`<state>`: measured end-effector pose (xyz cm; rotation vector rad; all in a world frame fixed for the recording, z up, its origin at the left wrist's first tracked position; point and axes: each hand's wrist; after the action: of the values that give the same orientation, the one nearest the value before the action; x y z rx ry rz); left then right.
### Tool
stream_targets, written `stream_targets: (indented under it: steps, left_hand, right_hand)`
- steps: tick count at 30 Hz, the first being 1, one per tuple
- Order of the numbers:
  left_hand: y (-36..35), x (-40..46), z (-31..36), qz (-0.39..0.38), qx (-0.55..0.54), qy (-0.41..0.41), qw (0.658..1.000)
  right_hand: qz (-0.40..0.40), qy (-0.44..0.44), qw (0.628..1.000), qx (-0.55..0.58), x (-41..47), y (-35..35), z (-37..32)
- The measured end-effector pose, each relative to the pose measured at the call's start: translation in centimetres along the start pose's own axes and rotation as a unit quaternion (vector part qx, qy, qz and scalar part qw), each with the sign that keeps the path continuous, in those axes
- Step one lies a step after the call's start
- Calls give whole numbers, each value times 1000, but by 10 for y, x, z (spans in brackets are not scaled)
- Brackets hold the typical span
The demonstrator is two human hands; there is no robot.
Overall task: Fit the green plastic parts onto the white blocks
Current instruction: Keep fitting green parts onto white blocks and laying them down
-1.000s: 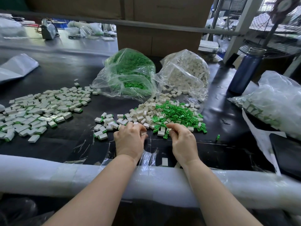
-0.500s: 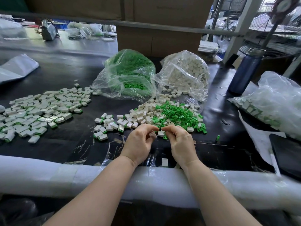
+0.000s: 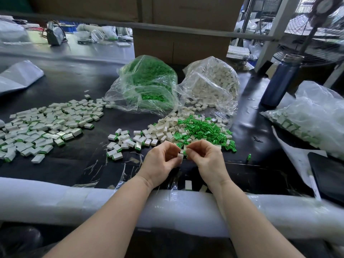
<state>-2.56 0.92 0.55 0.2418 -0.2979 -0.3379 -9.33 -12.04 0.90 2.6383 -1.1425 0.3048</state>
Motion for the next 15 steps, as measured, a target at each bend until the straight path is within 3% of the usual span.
stream_targets:
  steps: [6,15]
  left_hand:
    - [1,2,-2,-11,-33,11,999]
    - [1,3,-2,-10,2,11,1000]
  right_hand:
    - [-7,-22,1000,21,0,-1,0]
    - [-11,-15,1000,4,0,-1,0]
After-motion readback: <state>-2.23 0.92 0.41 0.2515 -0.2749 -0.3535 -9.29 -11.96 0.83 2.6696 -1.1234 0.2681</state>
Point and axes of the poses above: each hand's wrist, its own x-axis towards the middle knuckle, its own y-axis out of the back of the hand, z = x × y, and after that the axes turned 15 degrees about z, right-handed
